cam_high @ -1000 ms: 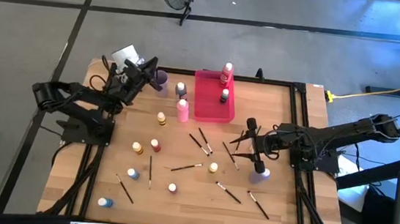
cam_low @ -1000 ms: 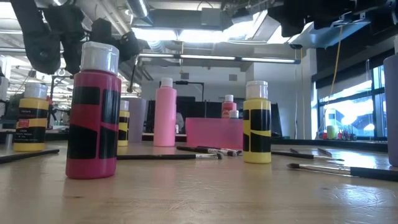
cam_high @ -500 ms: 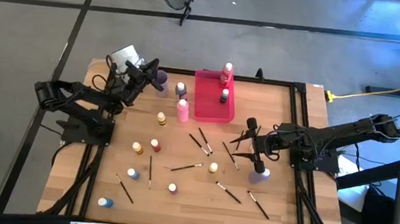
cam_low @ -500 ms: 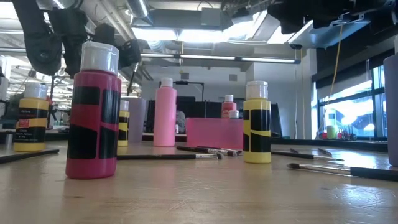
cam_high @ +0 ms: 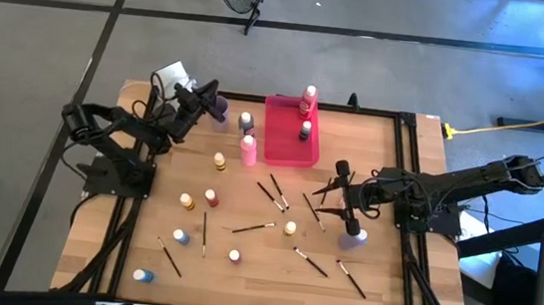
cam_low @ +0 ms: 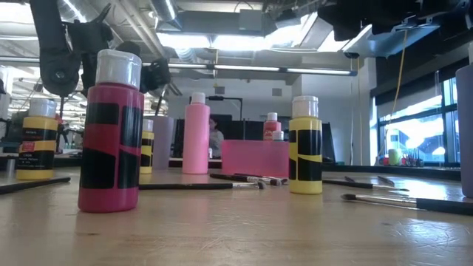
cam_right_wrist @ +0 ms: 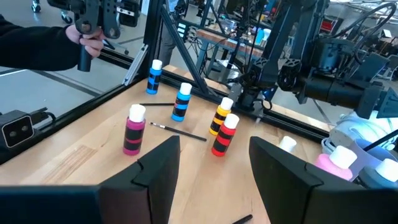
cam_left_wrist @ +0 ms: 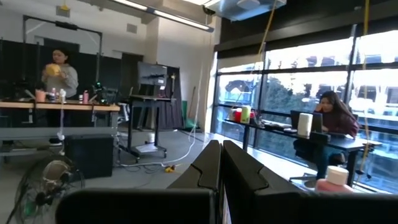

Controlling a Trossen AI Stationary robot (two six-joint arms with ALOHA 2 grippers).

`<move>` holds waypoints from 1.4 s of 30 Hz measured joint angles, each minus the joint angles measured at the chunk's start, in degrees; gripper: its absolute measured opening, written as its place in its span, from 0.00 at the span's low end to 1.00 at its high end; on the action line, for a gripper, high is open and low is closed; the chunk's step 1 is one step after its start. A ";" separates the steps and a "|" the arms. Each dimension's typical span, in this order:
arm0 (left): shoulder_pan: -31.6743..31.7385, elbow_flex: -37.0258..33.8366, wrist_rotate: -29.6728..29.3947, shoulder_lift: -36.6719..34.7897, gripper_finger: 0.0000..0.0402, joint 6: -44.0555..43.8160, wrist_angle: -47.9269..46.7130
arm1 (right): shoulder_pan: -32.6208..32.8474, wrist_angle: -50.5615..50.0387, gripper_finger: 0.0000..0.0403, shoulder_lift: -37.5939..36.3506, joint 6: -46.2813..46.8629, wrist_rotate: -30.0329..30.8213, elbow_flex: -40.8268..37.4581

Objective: Pick & Place Paint Supplies
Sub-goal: Put the black paint brush into the purple cup, then put the black paint bottle into the red bin

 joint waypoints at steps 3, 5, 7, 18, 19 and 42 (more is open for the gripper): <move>-0.02 0.00 0.61 0.00 0.01 0.00 -0.01 | -0.02 -0.02 0.49 0.00 -0.02 0.00 0.00; -0.24 0.00 0.95 0.00 0.01 0.00 -0.18 | -0.02 -0.03 0.49 0.00 -0.19 0.00 0.00; -0.24 0.00 2.68 0.00 0.01 0.75 -0.83 | -0.02 -0.07 0.49 0.00 -0.19 0.00 0.00; -0.15 0.00 3.25 0.00 0.08 1.25 -4.41 | -0.02 -0.13 0.49 0.00 0.00 -0.02 0.00; -0.13 0.00 3.21 0.00 0.08 1.87 -4.41 | -0.02 -0.13 0.49 0.00 0.00 -0.02 0.00; -1.76 0.07 7.13 -1.27 0.47 1.53 -0.28 | -0.02 -1.91 0.49 0.00 0.00 -1.05 0.00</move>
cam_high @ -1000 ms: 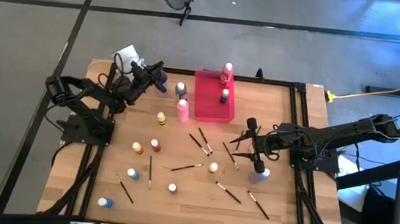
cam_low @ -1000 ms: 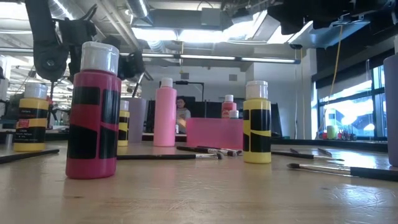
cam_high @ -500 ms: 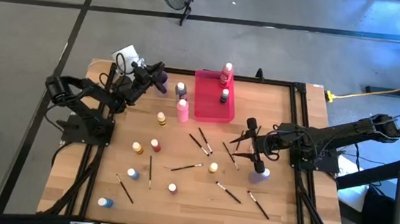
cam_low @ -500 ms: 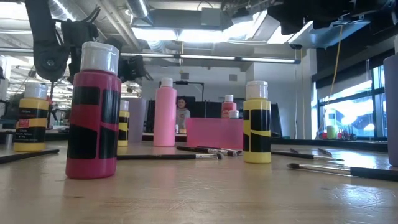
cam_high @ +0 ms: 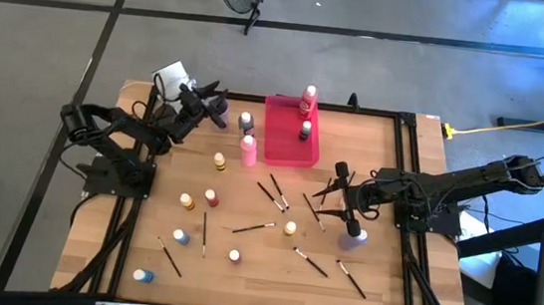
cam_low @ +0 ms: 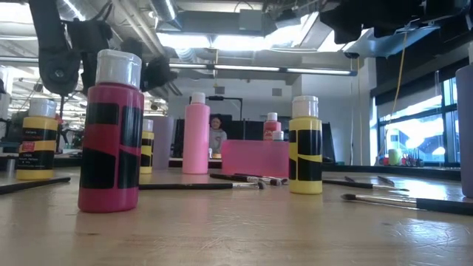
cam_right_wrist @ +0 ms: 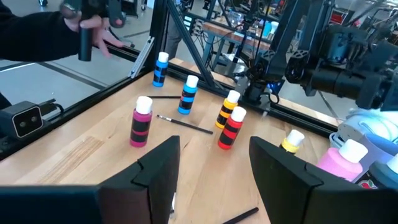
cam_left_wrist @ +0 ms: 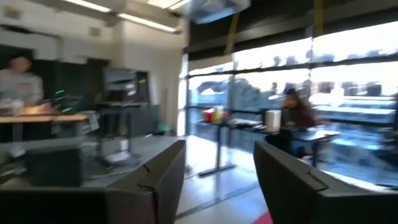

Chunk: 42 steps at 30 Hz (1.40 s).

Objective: Pick & Place Paint Supplies
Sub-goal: Put the black paint bottle into the red bin

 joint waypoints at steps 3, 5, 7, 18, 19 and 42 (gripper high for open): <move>-0.97 0.41 2.53 -2.28 0.51 0.00 -0.30 | 0.00 -0.17 0.49 0.01 -0.01 0.00 0.00; -1.60 1.03 4.78 -4.38 0.52 -0.01 -2.21 | 0.00 -0.61 0.49 0.00 -0.27 0.02 0.00; -2.26 2.14 8.63 -6.97 0.53 -0.27 -6.75 | 0.00 -1.15 0.49 0.00 -0.39 0.00 0.00; -4.99 21.38 20.03 -16.80 0.53 2.42 -68.25 | 0.00 -1.58 0.49 0.00 -0.41 0.02 0.00; -4.99 23.33 19.02 -17.07 0.53 2.54 -72.24 | 0.00 -1.81 0.49 0.00 -0.42 0.02 0.00; -6.37 31.05 15.49 -16.15 0.70 6.03 -93.24 | 0.02 -3.38 0.49 0.00 -0.39 -4.55 0.00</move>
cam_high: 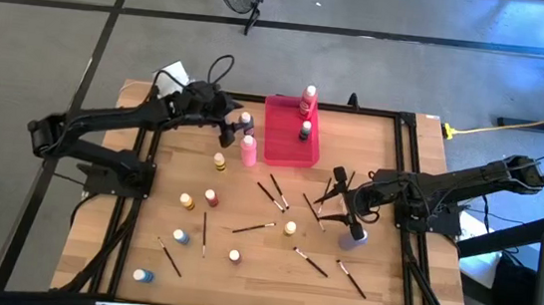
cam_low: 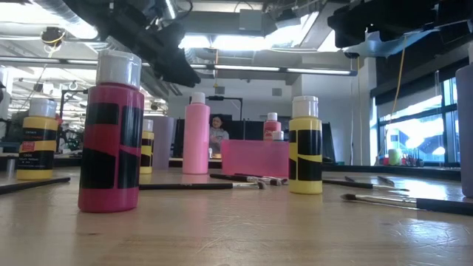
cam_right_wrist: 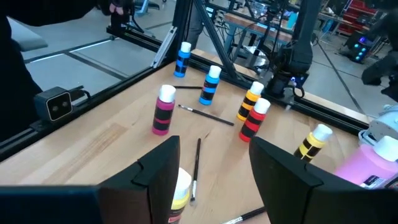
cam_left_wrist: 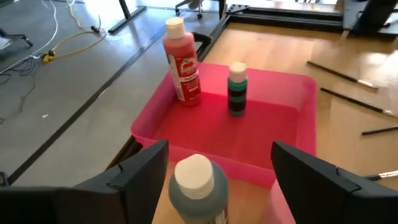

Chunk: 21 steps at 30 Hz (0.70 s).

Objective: Pick & Place Paint Supplies
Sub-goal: Put the black paint bottle into the red bin

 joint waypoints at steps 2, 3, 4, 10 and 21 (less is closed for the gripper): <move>0.08 -0.01 -0.14 0.78 0.70 0.00 -0.38 | -0.02 0.02 0.49 0.00 0.00 0.00 0.00; 0.07 -0.02 -0.12 1.15 0.70 0.17 -0.23 | 0.00 0.02 0.49 0.00 0.00 0.00 0.00; 0.07 -0.02 -0.14 1.50 0.70 0.68 -0.17 | -0.01 0.02 0.49 0.01 0.00 0.00 0.00; 0.07 -0.02 -1.57 2.73 0.70 4.34 -0.43 | 0.00 0.04 0.49 0.00 0.00 -0.11 0.00; 0.09 -0.02 -3.12 5.49 0.70 4.77 -0.16 | -0.01 0.04 0.49 0.00 -0.02 -0.15 0.00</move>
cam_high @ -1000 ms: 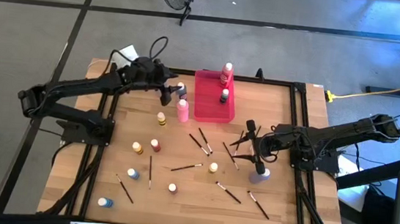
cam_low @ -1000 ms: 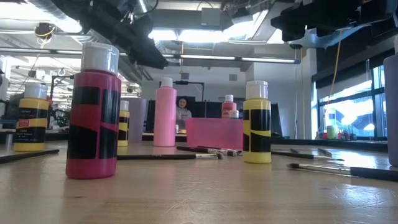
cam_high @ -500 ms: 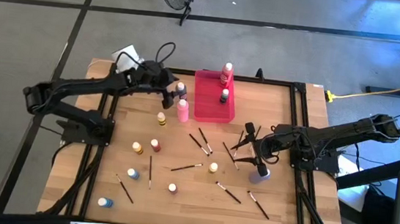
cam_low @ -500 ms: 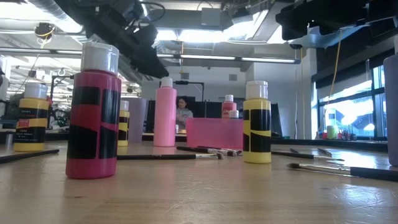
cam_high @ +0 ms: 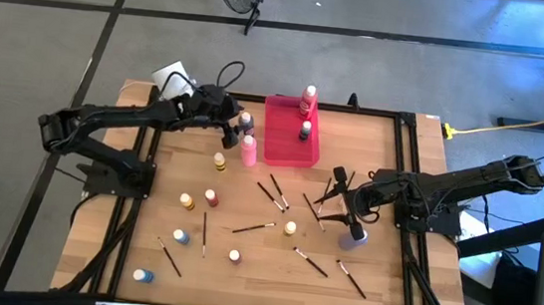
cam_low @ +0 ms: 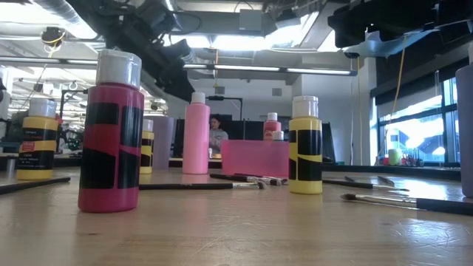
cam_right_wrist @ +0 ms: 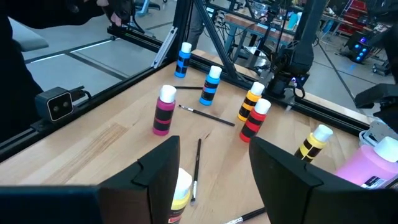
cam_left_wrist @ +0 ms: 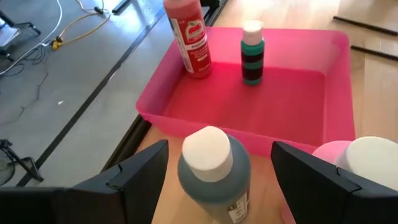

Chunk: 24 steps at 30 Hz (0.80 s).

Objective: Pick & Place Paint Supplies
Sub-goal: Put the black paint bottle into the red bin

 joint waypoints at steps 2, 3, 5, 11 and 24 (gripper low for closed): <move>0.11 0.00 0.00 0.53 0.70 0.39 -0.16 | -0.01 0.02 0.49 0.00 0.00 0.00 0.00; 0.29 0.00 0.02 0.77 0.70 0.41 -0.03 | 0.01 0.02 0.49 0.00 0.00 0.00 0.00; 0.45 0.00 -0.04 1.46 0.70 0.35 0.41 | 0.00 0.02 0.49 0.00 0.00 0.00 0.00; 0.91 0.00 -0.04 4.29 0.70 0.24 1.74 | -0.01 0.02 0.49 0.00 0.00 0.02 0.00; 1.14 0.00 -0.04 9.30 0.70 0.01 2.96 | 0.01 0.02 0.49 0.00 -0.02 0.15 0.00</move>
